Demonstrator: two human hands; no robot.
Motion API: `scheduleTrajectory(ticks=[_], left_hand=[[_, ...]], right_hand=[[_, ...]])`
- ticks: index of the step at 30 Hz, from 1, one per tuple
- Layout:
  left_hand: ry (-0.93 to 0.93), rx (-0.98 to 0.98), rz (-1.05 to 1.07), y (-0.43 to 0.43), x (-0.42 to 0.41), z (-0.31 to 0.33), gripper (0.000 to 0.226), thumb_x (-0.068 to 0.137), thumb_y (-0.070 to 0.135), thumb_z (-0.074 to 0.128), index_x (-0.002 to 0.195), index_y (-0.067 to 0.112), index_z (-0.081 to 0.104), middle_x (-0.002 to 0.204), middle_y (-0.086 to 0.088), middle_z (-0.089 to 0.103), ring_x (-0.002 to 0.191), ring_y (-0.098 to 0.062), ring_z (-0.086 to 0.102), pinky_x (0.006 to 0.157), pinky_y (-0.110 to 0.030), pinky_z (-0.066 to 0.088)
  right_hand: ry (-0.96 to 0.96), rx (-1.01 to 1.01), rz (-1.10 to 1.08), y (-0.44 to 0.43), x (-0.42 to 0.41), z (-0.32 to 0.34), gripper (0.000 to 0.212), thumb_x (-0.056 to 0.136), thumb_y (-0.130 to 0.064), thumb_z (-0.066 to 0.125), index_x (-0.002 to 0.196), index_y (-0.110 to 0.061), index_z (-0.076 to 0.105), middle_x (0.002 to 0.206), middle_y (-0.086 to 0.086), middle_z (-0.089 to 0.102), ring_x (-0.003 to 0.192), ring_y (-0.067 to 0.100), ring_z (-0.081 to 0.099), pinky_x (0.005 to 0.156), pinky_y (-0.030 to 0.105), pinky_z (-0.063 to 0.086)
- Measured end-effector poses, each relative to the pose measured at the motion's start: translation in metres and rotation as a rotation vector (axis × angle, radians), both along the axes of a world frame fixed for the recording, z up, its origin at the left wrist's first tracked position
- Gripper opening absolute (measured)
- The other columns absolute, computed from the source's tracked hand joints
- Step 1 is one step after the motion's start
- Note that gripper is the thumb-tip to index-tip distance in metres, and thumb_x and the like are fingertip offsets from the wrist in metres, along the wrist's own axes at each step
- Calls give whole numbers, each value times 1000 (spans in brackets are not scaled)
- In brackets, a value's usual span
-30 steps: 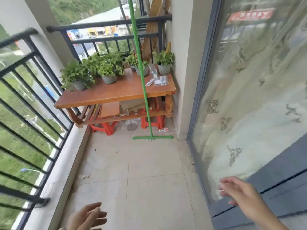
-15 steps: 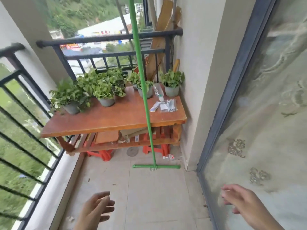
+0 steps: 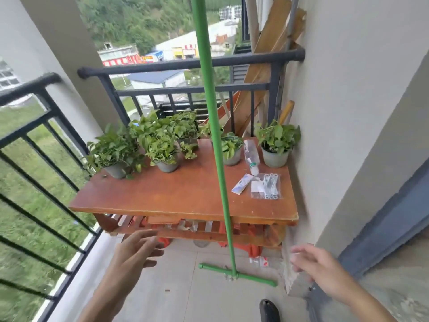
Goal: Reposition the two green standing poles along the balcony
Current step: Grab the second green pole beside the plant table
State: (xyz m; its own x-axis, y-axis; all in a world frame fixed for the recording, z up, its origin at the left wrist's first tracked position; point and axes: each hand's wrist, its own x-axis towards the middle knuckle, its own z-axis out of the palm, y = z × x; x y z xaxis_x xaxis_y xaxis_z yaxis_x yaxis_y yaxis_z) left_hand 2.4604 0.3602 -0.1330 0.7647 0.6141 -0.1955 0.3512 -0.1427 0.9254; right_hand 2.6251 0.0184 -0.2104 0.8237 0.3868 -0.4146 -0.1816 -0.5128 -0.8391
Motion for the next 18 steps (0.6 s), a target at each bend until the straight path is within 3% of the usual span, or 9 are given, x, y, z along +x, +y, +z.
scheduleTrajectory(ticks=[2, 6, 12, 15, 18], left_hand=[[-53, 31, 22, -1, 41, 17, 16, 94, 15, 52, 102, 16, 65, 85, -6, 78, 88, -30, 71, 74, -40, 54], [-161, 127, -4, -8, 122, 51, 18, 92, 20, 55, 108, 19, 64, 96, -9, 75, 93, -21, 71, 80, -37, 57], [-264, 273, -57, -14, 220, 90, 33, 94, 27, 51, 127, 20, 54, 114, 0, 66, 104, -11, 64, 85, -29, 54], [-333, 283, -133, -14, 260, 104, 32, 97, 28, 46, 126, 18, 51, 107, 5, 65, 96, -4, 62, 78, -18, 51], [-366, 282, -179, -13, 285, 111, 23, 98, 29, 40, 110, 13, 52, 91, -2, 65, 86, -19, 64, 75, -32, 54]], right_hand=[[-7, 14, 79, 22, 48, 9, 12, 90, -24, 65, 101, -25, 67, 93, 1, 73, 88, 18, 70, 68, 25, 49], [-77, 18, 229, 77, 126, 22, 17, 89, -34, 64, 105, -32, 63, 91, -4, 72, 81, 7, 68, 72, 25, 49], [-158, -25, 426, 153, 184, 30, 41, 87, -41, 60, 126, -34, 50, 112, -7, 63, 103, 14, 62, 92, 39, 51], [-225, -60, 522, 185, 201, 25, 50, 88, -39, 60, 135, -35, 43, 121, -8, 58, 108, 17, 61, 97, 38, 49], [-282, -83, 623, 217, 208, 22, 33, 92, -37, 58, 123, -27, 51, 114, -3, 66, 103, 20, 64, 95, 42, 50]])
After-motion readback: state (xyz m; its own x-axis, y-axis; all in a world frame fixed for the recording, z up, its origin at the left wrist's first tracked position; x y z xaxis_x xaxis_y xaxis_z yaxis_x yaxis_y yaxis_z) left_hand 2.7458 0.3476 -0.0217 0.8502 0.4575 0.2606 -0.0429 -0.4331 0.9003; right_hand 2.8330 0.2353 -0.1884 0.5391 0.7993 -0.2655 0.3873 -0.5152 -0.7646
